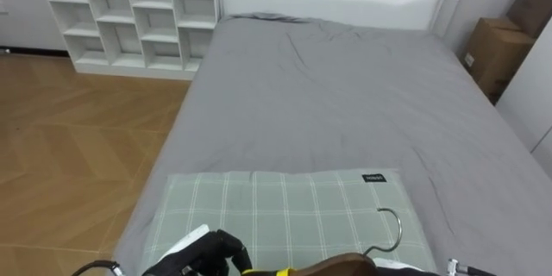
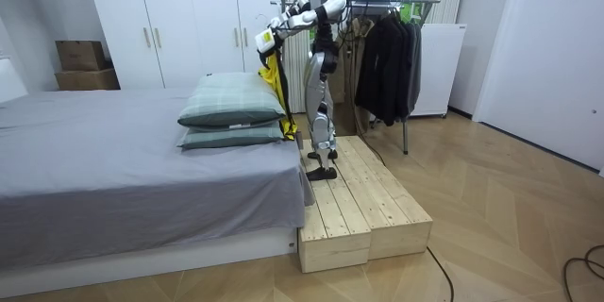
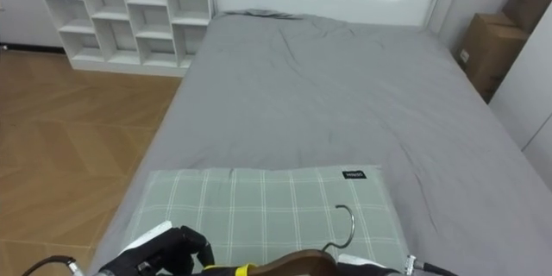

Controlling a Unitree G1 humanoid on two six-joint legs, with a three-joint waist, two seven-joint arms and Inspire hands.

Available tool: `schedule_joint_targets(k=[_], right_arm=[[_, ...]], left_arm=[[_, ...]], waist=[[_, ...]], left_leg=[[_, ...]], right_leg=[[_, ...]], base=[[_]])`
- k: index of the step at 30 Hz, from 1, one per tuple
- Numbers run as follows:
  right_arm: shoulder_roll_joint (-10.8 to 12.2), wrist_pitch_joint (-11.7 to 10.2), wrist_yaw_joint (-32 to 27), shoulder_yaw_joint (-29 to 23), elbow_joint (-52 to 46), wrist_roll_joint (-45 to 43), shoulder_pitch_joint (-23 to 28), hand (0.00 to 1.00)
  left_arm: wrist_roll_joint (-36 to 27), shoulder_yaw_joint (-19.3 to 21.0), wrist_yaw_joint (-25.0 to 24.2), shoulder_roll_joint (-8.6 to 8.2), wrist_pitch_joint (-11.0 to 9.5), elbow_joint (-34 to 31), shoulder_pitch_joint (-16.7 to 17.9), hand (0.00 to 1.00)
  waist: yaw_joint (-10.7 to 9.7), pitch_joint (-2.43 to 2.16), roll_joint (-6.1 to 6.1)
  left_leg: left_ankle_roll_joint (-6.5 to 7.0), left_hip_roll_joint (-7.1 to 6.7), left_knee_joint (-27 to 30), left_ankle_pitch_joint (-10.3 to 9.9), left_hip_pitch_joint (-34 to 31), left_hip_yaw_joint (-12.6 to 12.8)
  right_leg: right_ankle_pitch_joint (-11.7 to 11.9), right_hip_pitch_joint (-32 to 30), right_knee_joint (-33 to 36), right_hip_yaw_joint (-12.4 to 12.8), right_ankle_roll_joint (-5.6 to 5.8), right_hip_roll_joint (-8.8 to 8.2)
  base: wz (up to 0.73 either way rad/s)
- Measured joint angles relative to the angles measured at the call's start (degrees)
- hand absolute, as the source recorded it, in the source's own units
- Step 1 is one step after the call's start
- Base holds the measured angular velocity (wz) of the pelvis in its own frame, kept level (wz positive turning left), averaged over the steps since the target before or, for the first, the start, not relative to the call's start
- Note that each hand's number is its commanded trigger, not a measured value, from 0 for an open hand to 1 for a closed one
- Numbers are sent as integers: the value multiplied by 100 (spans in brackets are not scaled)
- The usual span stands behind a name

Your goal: Hang clothes

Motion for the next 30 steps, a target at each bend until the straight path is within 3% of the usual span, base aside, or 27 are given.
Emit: schedule_joint_targets(k=[6, 11, 16, 30], right_arm=[[-3, -15, -177, -35, -119, -12, 0, 100], [-32, -73, -278, -365, -134, -15, 0, 100], [-35, -309, -385, -463, -135, 12, 1, 100], [-37, -420, -449, -473, -134, -11, 5, 100]], left_arm=[[-49, 1, 57, -44, -6, -4, -6, 100], [-211, 12, 79, -148, -92, -17, -5, 100], [-228, 112, 123, -151, -106, -9, -5, 100], [-228, 114, 130, -142, -123, -8, -3, 100]], waist=[[-3, 6, -30], [-3, 30, 52], [-27, 27, 115], [-154, 29, 101]], left_leg=[[-5, 4, -14, -6, 18, 4], [-6, 5, -2, -6, 49, 5], [-12, 13, -19, -1, 84, 40], [-12, 9, -36, -3, 83, 67]], right_leg=[[5, -6, 8, 14, -8, 1], [4, -5, 2, 22, -7, 5], [-10, 4, 0, 68, -15, 10], [-19, 38, -13, 79, -10, 1]], base=[[0], [-1], [-5], [0]])
